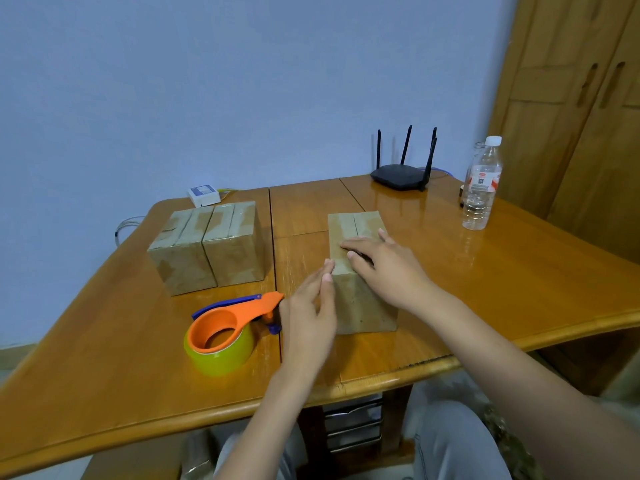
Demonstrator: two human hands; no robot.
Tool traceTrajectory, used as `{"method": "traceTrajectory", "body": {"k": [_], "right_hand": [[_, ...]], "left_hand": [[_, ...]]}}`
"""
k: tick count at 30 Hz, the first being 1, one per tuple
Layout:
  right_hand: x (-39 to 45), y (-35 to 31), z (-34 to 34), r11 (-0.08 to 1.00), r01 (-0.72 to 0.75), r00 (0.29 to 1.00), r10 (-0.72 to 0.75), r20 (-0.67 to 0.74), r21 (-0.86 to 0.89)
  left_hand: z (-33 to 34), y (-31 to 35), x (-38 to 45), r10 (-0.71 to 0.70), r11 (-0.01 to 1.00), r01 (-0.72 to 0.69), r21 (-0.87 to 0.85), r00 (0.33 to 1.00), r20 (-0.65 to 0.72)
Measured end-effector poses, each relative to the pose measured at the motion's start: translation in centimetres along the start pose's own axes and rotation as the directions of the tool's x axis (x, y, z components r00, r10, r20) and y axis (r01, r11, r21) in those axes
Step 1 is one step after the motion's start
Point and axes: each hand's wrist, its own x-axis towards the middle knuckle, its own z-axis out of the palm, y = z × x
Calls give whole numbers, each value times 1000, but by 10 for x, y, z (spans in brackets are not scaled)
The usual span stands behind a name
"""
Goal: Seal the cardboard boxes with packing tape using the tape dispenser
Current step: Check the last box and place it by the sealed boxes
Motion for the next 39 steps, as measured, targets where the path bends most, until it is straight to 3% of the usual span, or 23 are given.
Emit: {"method": "traceTrajectory", "body": {"k": [6,11,18,23,26,30,32,34,36,37,39], "right_hand": [[-1,-1,-1,1000,-6,1000,6,3,-1],[-2,-4,-2,1000,-8,1000,8,-2,-8],[-3,-4,-2,1000,-6,1000,6,-6,-8],[-4,-6,-4,1000,1,1000,-1,-1,-17],[-3,-5,-3,1000,-8,1000,8,-3,-18],[-3,-3,-1,1000,-22,1000,22,9,-9],[-4,-4,-2,1000,-21,1000,21,4,-12],[-4,-5,-4,1000,-17,1000,17,-1,-16],[-5,-7,-5,1000,-8,1000,8,-2,-23],[-5,-7,-5,1000,-6,1000,6,-3,-21],[-6,-7,-4,1000,-10,1000,10,-5,-13]], "left_hand": [[2,-11,0,-140,917,157,-367,988,72],[1,-14,-3,-198,845,212,-491,977,82],[-3,-16,3,-230,820,253,-514,967,108],[-11,-7,16,-136,900,121,-418,991,-7],[-13,-7,23,14,961,-23,-274,999,-35],[-14,-7,15,-29,961,21,-277,999,-24],[-15,-5,11,-189,879,188,-439,981,41],[-16,-2,13,-398,650,438,-621,892,213],[-19,-2,18,-510,397,608,-687,769,385],[-20,-2,21,-519,330,647,-688,733,440],[-22,-2,25,-495,318,668,-672,722,483]]}}
